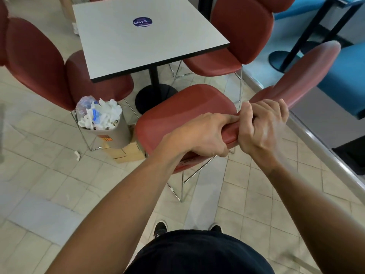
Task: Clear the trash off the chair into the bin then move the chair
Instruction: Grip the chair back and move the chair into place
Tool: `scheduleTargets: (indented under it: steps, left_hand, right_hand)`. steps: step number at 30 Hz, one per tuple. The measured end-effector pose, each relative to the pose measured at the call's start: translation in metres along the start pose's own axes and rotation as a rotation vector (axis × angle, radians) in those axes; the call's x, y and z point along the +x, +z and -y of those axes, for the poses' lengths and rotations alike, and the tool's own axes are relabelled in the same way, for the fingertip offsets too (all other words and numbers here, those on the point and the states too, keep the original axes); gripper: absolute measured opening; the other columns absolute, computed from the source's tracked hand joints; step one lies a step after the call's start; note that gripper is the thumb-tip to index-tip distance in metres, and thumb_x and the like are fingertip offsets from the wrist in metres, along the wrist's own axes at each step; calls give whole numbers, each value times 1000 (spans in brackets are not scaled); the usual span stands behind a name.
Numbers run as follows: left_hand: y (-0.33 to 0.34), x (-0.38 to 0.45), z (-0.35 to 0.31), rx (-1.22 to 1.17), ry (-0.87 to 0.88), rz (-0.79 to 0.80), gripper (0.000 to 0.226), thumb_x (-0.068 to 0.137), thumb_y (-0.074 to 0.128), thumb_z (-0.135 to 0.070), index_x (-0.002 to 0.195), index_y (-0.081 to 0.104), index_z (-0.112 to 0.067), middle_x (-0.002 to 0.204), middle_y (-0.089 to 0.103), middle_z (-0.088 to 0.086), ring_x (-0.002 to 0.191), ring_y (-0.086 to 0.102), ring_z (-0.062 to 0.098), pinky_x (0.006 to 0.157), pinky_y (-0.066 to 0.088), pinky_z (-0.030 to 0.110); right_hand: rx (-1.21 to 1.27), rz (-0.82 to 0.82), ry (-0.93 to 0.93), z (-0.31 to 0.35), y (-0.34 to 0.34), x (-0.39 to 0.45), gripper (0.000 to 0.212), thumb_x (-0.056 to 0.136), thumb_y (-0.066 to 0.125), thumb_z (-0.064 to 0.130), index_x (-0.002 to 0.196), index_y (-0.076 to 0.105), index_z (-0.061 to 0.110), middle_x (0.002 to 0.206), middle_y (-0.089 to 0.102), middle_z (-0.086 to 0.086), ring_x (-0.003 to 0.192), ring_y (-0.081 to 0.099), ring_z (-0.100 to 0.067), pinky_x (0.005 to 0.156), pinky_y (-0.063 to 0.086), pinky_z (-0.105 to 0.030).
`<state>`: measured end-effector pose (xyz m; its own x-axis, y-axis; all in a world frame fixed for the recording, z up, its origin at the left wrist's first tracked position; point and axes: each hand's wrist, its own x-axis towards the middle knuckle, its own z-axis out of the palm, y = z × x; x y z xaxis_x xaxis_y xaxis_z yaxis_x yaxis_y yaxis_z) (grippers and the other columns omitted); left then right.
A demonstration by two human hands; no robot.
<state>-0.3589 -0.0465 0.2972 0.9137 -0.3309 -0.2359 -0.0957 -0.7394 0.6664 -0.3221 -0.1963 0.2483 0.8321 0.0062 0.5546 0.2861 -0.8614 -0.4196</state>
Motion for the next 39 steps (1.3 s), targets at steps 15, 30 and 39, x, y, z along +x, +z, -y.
scheduleTargets:
  steps: [15,30,39]
  left_hand:
    - [-27,-4,25,26,-23,37,74,62,72,-18,123,49,-52,81,66,-13,69,61,1,59,47,21]
    - [10,-19,-8,264,-249,-352,62,79,61,-49,138,39,-42,125,60,-8,115,56,22,95,45,39]
    - [44,16,-1,582,-237,-946,60,87,37,-72,74,68,-22,63,65,-3,59,61,22,59,45,35]
  right_hand:
    - [-39,-52,-44,31,20,2,56,97,29,44,63,65,20,71,66,3,93,59,-23,107,29,-47]
    - [94,194,-361,-10,4,27,56,98,31,54,83,75,22,86,72,7,94,63,-14,99,37,-34]
    - [-28,120,-346,-78,14,88,55,98,30,45,67,65,17,71,66,1,82,61,-20,97,33,-38]
